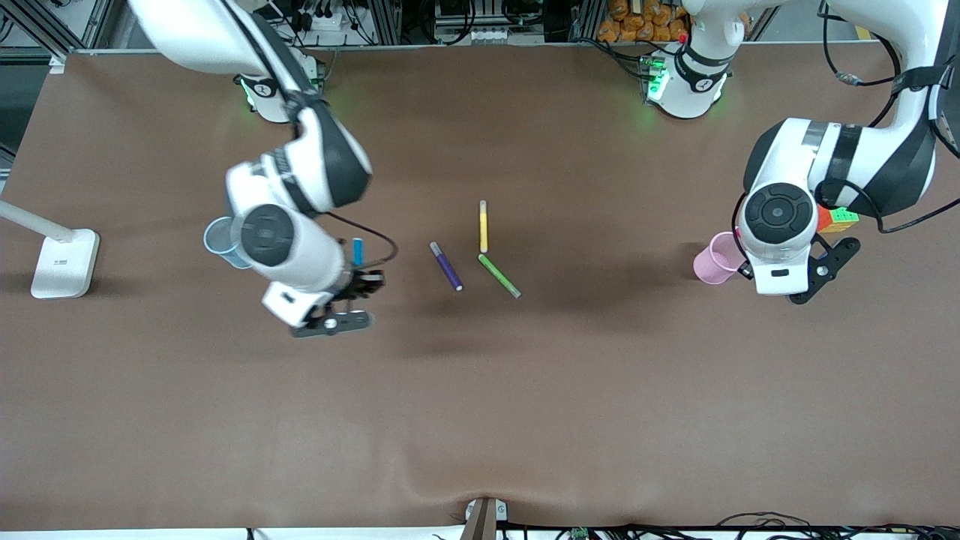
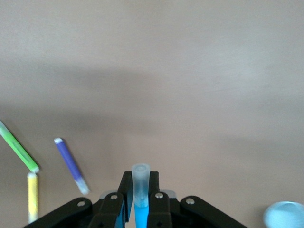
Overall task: Place pink and blue markers in matching cups
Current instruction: 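Lower the blue marker into the blue cup while the left gripper holds pink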
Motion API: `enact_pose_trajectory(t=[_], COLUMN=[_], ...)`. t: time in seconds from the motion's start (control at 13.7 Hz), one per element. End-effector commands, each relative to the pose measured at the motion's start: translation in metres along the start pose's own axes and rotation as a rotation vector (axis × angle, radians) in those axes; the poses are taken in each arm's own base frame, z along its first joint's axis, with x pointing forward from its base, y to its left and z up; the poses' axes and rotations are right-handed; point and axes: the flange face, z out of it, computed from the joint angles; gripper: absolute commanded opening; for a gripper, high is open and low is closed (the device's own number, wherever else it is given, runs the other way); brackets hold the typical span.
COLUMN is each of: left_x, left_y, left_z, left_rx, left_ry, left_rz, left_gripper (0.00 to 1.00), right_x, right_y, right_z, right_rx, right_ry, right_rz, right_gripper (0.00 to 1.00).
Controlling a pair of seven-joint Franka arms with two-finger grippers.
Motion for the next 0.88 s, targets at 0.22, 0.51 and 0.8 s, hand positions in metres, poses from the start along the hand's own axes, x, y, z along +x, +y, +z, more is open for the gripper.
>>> enact_pose_trajectory(t=[0.22,0.51,0.8], left_x=[-0.070,-0.091,-0.100], left_y=[0.034,0.038,0.041], left_z=[0.030,0.060,0.081], left_rx=[0.168,0.219,0.245], left_ry=[0.275,0.414,0.558], left_rz=[-0.227,-0.287,-0.280], left_gripper=[0.00,0.00,0.00], right_x=[-0.033,-0.069,-0.108], right_y=[0.143,0.208,0.240], right_z=[-0.058,-0.060,-0.033], right_rx=[0.041,0.041,0.035], right_ry=[0.007,0.055,0.158], right_rz=[-0.211,-0.247,-0.329], right_gripper=[0.00,0.00,0.00])
